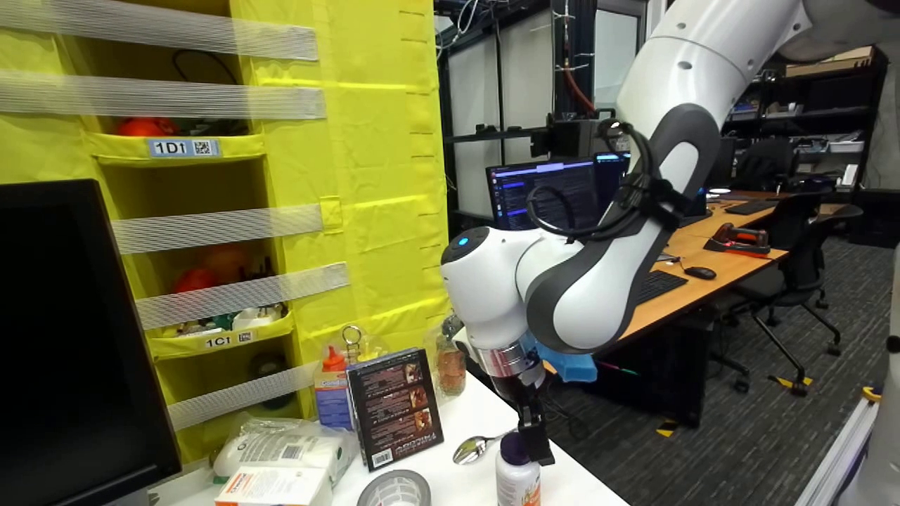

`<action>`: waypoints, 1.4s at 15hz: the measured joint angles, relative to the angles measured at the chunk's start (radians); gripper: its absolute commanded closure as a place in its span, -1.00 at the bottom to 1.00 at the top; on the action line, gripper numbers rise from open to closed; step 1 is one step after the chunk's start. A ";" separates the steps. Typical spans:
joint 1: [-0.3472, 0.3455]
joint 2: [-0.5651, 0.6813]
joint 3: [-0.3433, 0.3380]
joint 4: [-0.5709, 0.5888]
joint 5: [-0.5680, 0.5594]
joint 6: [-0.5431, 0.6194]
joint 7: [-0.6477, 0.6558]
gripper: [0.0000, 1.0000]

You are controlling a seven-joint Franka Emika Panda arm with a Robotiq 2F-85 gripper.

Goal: Pick up the white bottle with a black lid and move it a little to the left on the table

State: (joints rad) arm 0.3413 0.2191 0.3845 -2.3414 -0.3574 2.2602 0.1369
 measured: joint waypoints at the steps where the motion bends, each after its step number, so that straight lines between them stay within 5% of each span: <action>1: 0.006 0.000 -0.001 -0.002 0.000 0.015 -0.008 -1.00; 8: 0.085 -0.006 0.013 -0.014 -0.001 0.076 -0.070 -1.00; 9: 0.094 -0.008 0.016 -0.014 -0.001 0.076 -0.077 -0.50; 19: 0.106 -0.023 0.009 -0.009 -0.001 0.077 -0.115 0.63; 20: 0.106 -0.025 0.008 -0.009 -0.001 0.077 -0.115 -0.23; 21: 0.106 -0.027 0.007 -0.009 -0.001 0.077 -0.115 -0.14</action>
State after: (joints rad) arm 0.4471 0.1925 0.3919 -2.3508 -0.3589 2.3368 0.0222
